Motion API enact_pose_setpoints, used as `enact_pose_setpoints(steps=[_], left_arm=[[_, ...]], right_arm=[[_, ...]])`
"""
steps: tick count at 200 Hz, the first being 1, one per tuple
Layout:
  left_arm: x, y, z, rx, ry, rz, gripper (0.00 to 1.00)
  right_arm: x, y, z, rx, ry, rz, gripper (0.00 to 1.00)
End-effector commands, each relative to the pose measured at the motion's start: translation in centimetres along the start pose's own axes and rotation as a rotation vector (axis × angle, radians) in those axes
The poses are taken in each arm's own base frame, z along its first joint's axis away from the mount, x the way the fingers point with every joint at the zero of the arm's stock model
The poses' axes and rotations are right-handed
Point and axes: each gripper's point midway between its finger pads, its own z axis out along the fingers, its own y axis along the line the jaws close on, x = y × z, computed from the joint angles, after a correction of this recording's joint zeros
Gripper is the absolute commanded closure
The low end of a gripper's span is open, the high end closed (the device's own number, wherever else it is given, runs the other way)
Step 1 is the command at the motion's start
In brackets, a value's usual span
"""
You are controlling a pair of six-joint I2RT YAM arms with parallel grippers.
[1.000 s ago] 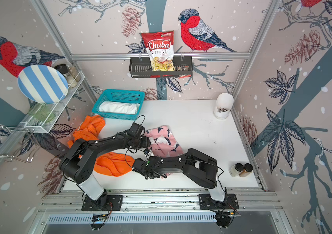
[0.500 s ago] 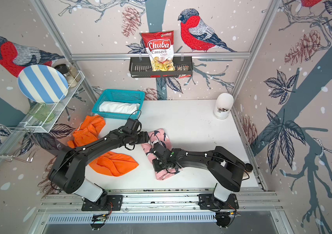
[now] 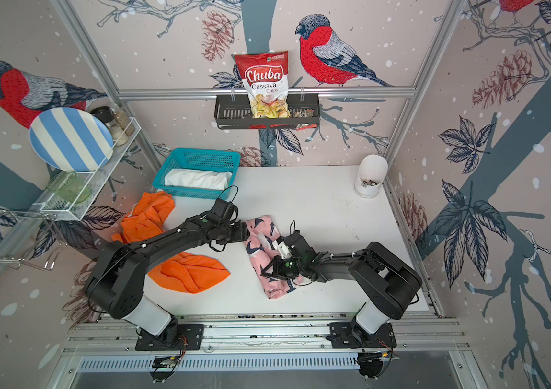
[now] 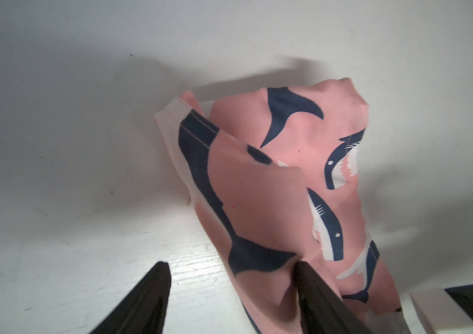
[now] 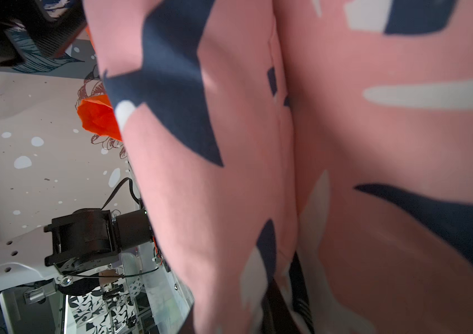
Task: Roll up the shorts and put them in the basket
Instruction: Roll the shorts at the center of the board.
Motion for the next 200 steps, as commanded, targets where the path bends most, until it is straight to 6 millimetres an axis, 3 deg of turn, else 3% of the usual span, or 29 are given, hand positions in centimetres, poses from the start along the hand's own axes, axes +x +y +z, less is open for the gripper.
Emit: enact_pose_setpoints(steps=[1,26,36,57,77,81,107,132,162,200], left_arm=[[-0.1,0.1,1.6,-0.008,0.008,0.011,0.34],[0.9,1.4,3.6,-0.051,0.051,0.016,0.35],[1.0,1.5,4.0,-0.054,0.057,0.015,0.35],[1.1,1.4,4.5,-0.044,0.060,0.015,0.34],[1.4,1.4,4.8,-0.040,0.077,0.020,0.34],[0.4,0.7,4.6,-0.027,0.056,0.024,0.34],[0.5,0.7,4.6,-0.031,0.063,0.031,0.33],[0.4,0.7,4.4,-0.038,0.064,0.036,0.33],[0.5,0.7,4.5,-0.036,0.069,0.029,0.33],[0.8,1.0,5.0,-0.040,0.075,0.020,0.32]], right_arm=[[-0.2,0.6,-0.3,-0.038,-0.008,0.002,0.75],[-0.1,-0.8,-0.6,0.076,-0.022,-0.020,0.66],[-0.3,-1.1,-1.1,0.149,-0.038,-0.049,0.58],[-1.3,-1.6,-3.0,0.358,-0.098,-0.140,0.43],[-2.2,-2.1,-5.2,0.590,-0.149,-0.225,0.34],[-2.2,-2.3,-5.6,0.638,-0.155,-0.243,0.33],[-3.0,-0.2,-7.7,0.870,-0.221,-0.375,0.26],[-2.5,2.1,-6.8,0.970,-0.214,-0.473,0.24],[-1.3,3.8,-3.9,1.060,-0.186,-0.574,0.21],[-0.8,1.4,-1.3,1.215,-0.166,-0.635,0.19]])
